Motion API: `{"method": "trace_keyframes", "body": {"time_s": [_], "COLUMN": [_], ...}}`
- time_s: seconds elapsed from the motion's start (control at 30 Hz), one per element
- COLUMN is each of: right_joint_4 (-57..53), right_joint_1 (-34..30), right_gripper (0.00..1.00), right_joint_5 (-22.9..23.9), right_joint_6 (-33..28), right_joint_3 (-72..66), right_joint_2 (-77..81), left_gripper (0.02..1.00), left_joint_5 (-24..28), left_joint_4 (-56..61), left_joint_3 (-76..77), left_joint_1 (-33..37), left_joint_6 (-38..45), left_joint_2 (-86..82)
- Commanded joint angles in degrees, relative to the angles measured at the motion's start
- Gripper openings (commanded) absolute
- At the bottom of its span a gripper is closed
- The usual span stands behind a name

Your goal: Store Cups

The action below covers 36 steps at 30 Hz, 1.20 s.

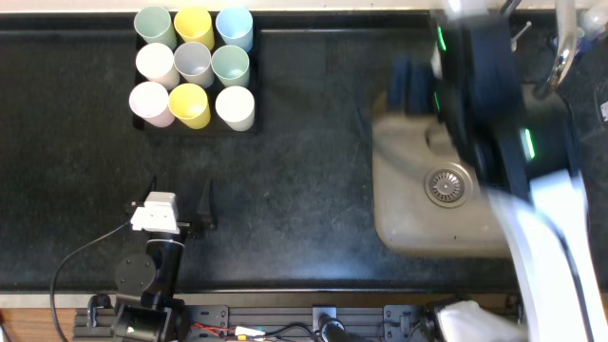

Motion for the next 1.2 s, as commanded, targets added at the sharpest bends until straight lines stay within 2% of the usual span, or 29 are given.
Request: {"method": "trace_keyframes", "body": {"time_s": [0.03,0.2,0.43,0.53,0.63,0.73,0.97,1.2], "right_joint_4": [6.2,5.8,9.9,16.1,27.3,36.9,41.7,56.2], "right_joint_1": [-0.4,-0.3,-1.5,-6.5,-12.8,-16.3,-16.4,-15.7], "right_gripper": [0.996,0.998,0.998,0.998,0.998,0.998,0.998,0.998], "right_joint_5": [0.1,0.3,0.2,0.0,0.1,0.1,0.1,0.1], "right_joint_6": [2.2,2.2,2.2,2.2,2.2,2.2,2.2,2.2], "right_joint_3": [-22.4,-40.4,-53.0,-57.6,-62.9,-68.6,-79.3,-87.4], "right_joint_2": [-16.1,-34.5,-50.9,-55.2,-59.5,-63.7,-73.9,-73.6], "left_gripper": [0.998,0.998,0.998,0.998,0.998,0.998,0.998,0.998], "left_joint_5": [0.5,0.5,0.5,0.5,0.5,0.5,0.5,0.5], "left_joint_4": [0.1,0.1,0.1,0.1,0.1,0.1,0.1,0.1], "left_joint_3": [-0.4,-0.4,-0.4,-0.4,-0.4,-0.4,-0.4,-0.4], "left_joint_1": [-0.3,-0.3,-0.3,-0.3,-0.3,-0.3,-0.3,-0.3], "left_joint_6": [-0.3,-0.3,-0.4,-0.4,-0.4,-0.4,-0.4,-0.4], "left_joint_2": [-0.5,-0.5,-0.5,-0.5,-0.5,-0.5,-0.5,-0.5]}}
